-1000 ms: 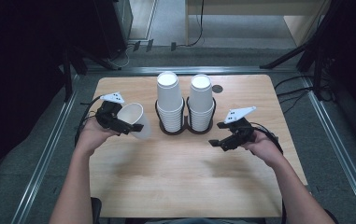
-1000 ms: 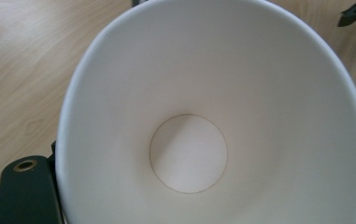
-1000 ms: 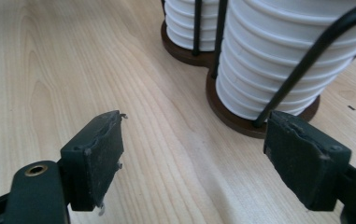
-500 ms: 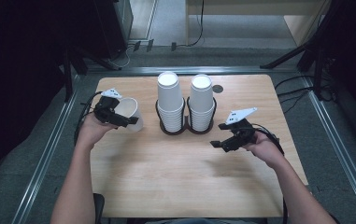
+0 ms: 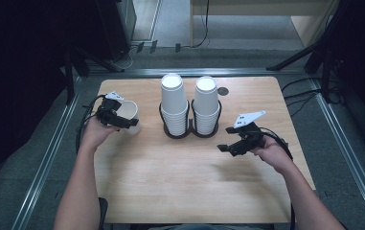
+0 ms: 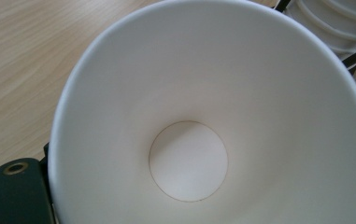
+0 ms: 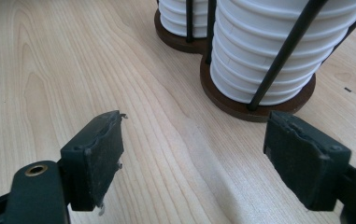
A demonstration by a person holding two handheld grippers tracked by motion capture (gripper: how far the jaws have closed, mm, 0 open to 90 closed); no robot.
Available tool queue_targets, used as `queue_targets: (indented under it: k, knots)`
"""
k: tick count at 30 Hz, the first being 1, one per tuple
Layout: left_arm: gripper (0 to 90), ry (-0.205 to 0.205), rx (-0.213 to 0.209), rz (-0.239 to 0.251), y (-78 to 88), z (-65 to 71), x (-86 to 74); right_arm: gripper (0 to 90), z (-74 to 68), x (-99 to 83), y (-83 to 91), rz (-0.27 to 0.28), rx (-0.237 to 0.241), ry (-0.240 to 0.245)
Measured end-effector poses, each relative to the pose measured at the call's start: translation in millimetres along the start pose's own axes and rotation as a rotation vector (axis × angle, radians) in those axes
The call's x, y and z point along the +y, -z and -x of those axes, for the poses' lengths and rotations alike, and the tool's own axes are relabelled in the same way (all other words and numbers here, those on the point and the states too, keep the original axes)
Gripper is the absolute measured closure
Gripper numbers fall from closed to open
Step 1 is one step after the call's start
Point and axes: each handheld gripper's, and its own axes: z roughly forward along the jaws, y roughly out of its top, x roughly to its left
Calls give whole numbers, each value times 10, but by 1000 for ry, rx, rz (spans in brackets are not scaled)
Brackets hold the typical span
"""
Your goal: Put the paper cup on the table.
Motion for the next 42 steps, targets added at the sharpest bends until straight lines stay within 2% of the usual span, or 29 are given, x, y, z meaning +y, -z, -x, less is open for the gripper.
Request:
queue_targets:
  k: [5,11,13,15,16,23,33,38,39,42]
  knots:
    - [107,11,5,-20,-57,-27,-28,207,-8,-3,-21,-11,-5,9]
    - [105,0,13,-57,-110,-1,-26,207,-8,-6,-22,-13,-6,13]
    - [95,7,14,-52,-110,4,-20,210,-12,-12,-24,-13,-9,18]
    - [5,29,10,-51,-112,-1,-12,211,-19,-15,-30,-23,-7,19]
    - [0,35,1,-45,-106,-5,-12,210,-20,-15,-35,-24,-8,23]
    - [0,48,-28,-19,-42,-14,2,210,-30,-16,-50,-34,-9,33]
    - [0,73,-44,25,120,-48,42,210,-48,-17,-14,-34,-13,38]
    - [0,75,-30,16,170,-32,69,211,-35,-20,4,-30,-19,30]
    - [0,70,-19,22,189,-27,77,211,-38,-19,6,-30,-20,30]
    - [0,70,-21,38,247,-18,107,211,-44,-18,8,-29,-18,35]
